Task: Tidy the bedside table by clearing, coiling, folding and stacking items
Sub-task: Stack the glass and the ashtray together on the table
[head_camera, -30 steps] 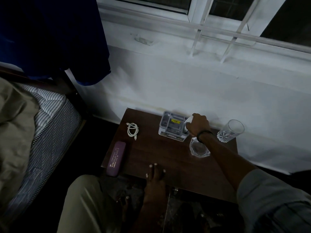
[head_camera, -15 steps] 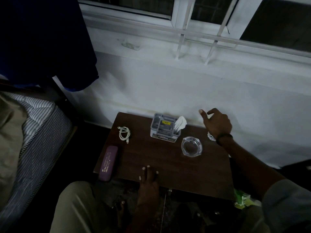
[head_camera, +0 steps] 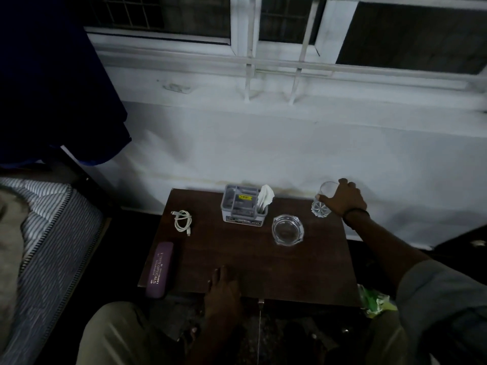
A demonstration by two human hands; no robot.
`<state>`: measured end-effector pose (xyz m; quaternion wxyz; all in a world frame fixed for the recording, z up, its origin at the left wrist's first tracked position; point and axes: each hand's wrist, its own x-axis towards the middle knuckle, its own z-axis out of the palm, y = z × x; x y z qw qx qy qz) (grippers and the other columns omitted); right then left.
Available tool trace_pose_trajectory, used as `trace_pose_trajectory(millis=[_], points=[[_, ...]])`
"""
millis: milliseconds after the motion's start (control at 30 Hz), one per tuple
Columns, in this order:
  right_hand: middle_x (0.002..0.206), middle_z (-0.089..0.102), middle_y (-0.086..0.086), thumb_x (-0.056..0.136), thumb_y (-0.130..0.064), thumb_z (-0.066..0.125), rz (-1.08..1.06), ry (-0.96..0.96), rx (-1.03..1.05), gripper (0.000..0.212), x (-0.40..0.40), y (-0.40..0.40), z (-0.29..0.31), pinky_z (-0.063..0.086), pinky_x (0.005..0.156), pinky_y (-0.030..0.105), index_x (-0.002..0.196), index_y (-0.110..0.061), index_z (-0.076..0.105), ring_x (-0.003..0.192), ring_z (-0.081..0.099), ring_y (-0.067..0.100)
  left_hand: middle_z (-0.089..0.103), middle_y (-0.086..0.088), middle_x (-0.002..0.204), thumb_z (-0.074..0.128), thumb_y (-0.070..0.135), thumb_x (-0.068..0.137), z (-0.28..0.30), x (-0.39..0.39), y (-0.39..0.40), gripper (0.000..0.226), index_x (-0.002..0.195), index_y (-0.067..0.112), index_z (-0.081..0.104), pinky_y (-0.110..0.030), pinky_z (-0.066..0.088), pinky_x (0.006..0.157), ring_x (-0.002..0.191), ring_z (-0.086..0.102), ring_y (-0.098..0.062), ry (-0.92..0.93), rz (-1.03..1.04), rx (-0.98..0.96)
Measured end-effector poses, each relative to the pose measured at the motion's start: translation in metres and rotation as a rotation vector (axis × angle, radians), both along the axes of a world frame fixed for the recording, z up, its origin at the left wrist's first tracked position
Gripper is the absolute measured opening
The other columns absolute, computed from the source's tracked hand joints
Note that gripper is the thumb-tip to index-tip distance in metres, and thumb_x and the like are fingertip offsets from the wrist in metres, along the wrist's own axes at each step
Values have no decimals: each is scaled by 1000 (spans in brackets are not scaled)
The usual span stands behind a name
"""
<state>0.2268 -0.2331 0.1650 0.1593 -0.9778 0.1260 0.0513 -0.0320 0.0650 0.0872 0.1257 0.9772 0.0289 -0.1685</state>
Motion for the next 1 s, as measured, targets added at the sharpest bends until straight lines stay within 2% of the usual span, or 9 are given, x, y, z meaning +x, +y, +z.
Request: trace_pose_trajectory(millis=[67,167,300,367,467,567,700,800,1000], points=[[131,47,24,73,-52,74,-12,6,24,85,0,0,-4,46,94,53,132,-3,39,121,47,45,33,-8,150,39,35,90,5,28,-8,46,133,25,47,-41,34,108,136,34,-30,-25,10,18],[130,48,25,74,-44,76,-9,12,60,82,3,5,-7,47,95,52,133,-2,38,120,49,46,42,-4,143,41,28,91,10,48,-2,41,131,24,50,-40,40,101,129,41,-27,-6,-7,32],[129,47,25,73,-36,78,-29,3,105,79,6,6,-8,47,93,51,132,-2,37,118,51,46,51,-3,137,47,25,94,21,82,-17,41,134,23,49,-38,43,104,126,47,-24,-101,-38,-196],[127,47,26,73,-33,79,-30,-3,112,78,6,6,-9,47,92,50,131,-1,38,116,51,47,61,2,123,52,26,91,24,96,-31,30,120,27,59,-34,47,96,115,57,-17,-155,-48,-345],[126,47,27,73,-32,78,-32,-22,140,76,6,5,-9,46,91,49,130,-1,39,115,51,47,69,10,104,56,32,86,32,115,-55,18,103,33,63,-31,53,84,96,64,-8,-261,-82,-449],[124,49,27,73,-30,77,-22,-41,160,74,2,5,-7,46,91,45,130,-1,40,115,52,45,72,7,104,56,23,83,50,131,-79,21,101,29,67,-27,54,84,95,67,-9,-303,-116,-541],[120,53,25,70,-31,78,32,-58,160,73,-8,5,2,47,90,44,128,-3,44,112,54,43,74,-2,91,58,11,79,77,161,-102,20,93,17,70,-25,51,71,79,65,-10,-359,-85,-671],[119,55,22,69,-31,79,87,-75,143,73,-19,6,10,48,89,42,128,-5,45,110,56,41,73,-5,89,58,2,77,92,187,-116,23,94,13,71,-27,52,76,80,67,-14,-396,-11,-712],[123,57,17,69,-45,76,202,-78,141,77,-37,19,23,50,90,44,130,-10,44,111,57,36,64,-17,122,61,4,83,113,217,-135,42,125,5,61,-38,50,98,107,65,-29,-291,19,-704]])
